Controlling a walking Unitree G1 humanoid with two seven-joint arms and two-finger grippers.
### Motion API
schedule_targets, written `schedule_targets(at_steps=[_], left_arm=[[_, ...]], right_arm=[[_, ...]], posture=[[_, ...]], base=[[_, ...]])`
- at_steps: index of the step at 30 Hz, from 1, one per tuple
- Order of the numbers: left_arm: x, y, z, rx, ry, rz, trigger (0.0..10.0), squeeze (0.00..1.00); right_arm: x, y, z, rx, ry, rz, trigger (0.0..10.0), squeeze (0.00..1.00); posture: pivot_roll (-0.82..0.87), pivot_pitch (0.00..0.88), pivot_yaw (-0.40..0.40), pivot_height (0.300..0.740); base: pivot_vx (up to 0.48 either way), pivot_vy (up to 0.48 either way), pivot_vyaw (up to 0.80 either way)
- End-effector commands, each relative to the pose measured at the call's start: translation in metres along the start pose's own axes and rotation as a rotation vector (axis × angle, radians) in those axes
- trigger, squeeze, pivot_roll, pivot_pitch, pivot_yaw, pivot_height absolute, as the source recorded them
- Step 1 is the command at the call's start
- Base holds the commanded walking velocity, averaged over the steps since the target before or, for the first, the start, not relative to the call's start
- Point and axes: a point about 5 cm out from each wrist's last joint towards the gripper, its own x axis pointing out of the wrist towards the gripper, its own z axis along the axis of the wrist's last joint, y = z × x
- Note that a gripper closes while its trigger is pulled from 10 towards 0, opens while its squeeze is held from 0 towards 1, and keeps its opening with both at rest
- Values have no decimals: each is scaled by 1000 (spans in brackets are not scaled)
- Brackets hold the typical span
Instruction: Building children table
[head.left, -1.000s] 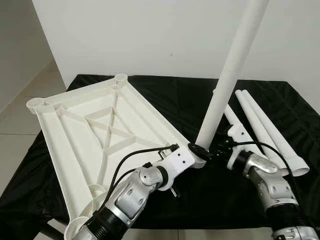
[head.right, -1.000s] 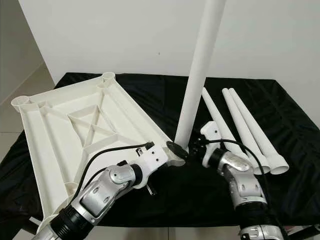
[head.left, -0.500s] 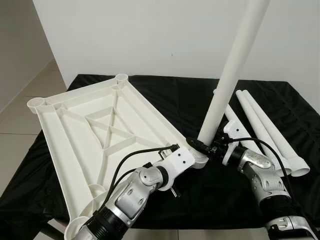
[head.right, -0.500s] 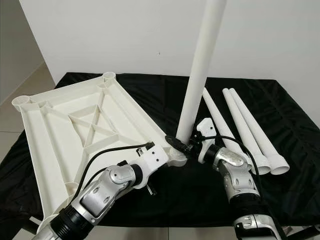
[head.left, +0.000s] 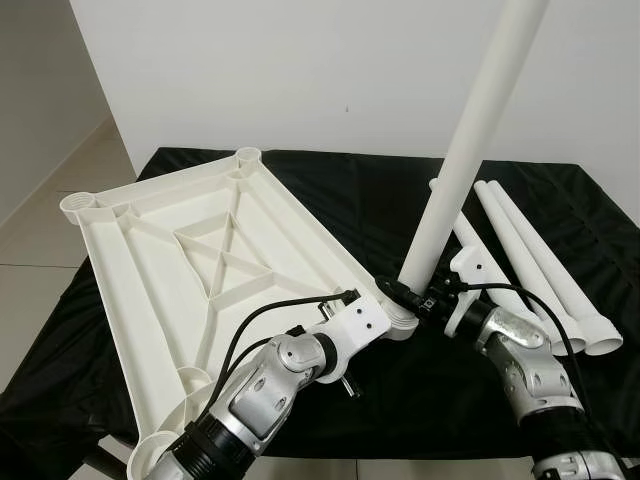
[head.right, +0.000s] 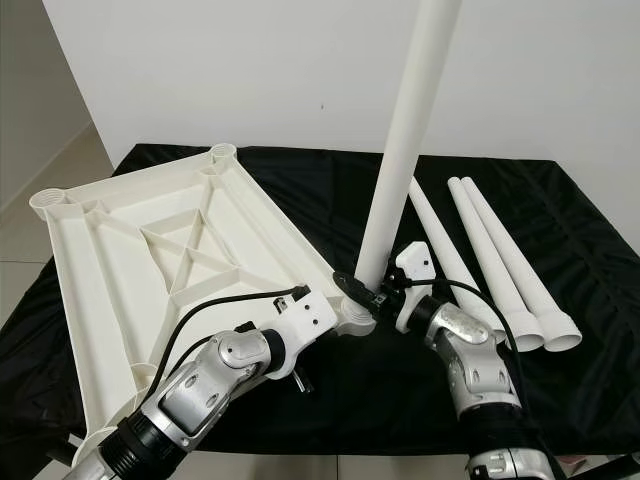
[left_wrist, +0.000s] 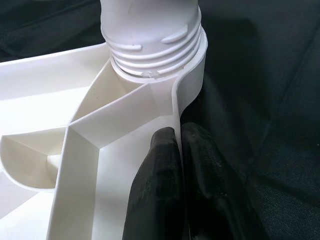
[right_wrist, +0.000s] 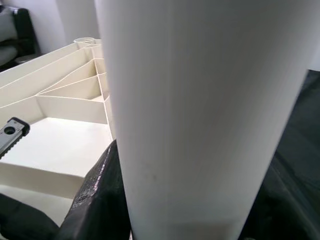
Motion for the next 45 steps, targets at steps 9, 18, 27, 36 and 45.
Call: schedule_targets(at_steps=[9,18,27,36,45], left_arm=[[1,-7,-5,1,25,-32,10000,0],[0,-6,-6,-1,28,-31,10000,0],[1,-3,-4,-1,25,-24,10000,0],[1,-1,-4,1,24,-20,10000,0],[1,-1,-4,1,24,-20,10000,0]], right_arm=[[16,25,11,73,-121,-218,10000,0],[24,39,3,70,-51,-430,10000,0],[39,55,0,72,-6,-653,10000,0],[37,58,0,89,2,-723,10000,0],[35,56,3,101,-25,-719,10000,1000]], posture=[[-135,44,28,740],[-135,51,30,740],[-133,45,30,740],[-137,46,31,740],[-132,43,28,740]], base=[[0,0,0],[0,0,0],[0,0,0],[0,0,0],[0,0,0]])
